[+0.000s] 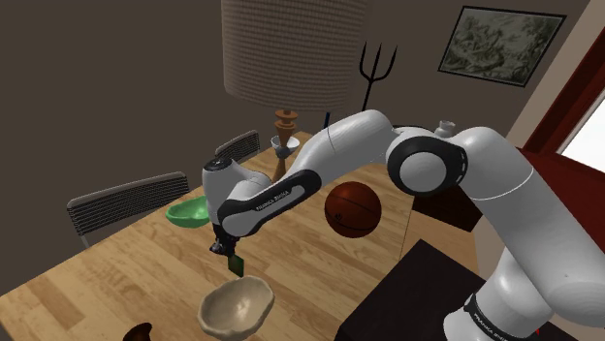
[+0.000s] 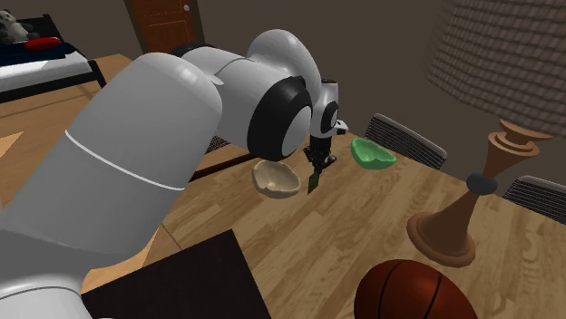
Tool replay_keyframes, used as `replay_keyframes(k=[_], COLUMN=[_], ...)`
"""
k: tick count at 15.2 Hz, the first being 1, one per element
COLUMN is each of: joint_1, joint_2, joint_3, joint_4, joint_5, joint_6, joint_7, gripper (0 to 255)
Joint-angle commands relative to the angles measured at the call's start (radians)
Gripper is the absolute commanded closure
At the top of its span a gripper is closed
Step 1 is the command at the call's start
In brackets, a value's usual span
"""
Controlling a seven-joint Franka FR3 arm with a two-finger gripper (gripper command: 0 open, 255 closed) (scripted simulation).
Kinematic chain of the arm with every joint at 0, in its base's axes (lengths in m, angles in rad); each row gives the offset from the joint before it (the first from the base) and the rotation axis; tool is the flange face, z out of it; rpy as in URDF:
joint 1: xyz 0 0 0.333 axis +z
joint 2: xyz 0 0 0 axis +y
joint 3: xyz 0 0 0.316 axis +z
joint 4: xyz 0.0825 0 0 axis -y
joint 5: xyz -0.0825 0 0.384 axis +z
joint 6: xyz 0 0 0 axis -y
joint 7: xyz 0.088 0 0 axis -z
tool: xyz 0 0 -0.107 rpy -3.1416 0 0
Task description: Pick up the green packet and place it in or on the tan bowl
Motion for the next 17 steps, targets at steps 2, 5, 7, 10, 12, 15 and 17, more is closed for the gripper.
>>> replay_keyframes(k=[2,5,7,10,12,15,17], joint_1=[0.000,0.000,-0.001,-0.004,-0.007,-0.010,-0.011], joint_2=[0.000,0.000,-0.010,-0.040,-0.059,-0.087,-0.105], joint_3=[0.000,0.000,0.002,0.006,0.009,0.014,0.017], joint_4=[0.000,0.000,-0.004,-0.015,-0.020,-0.027,-0.030], joint_5=[0.000,0.000,0.001,0.005,0.008,0.013,0.016], joint_6=[0.000,0.000,-0.006,-0.025,-0.039,-0.060,-0.075], joint_7=[0.000,0.000,-0.001,-0.003,-0.005,-0.008,-0.010], gripper=[255,255,255,255,255,255,255])
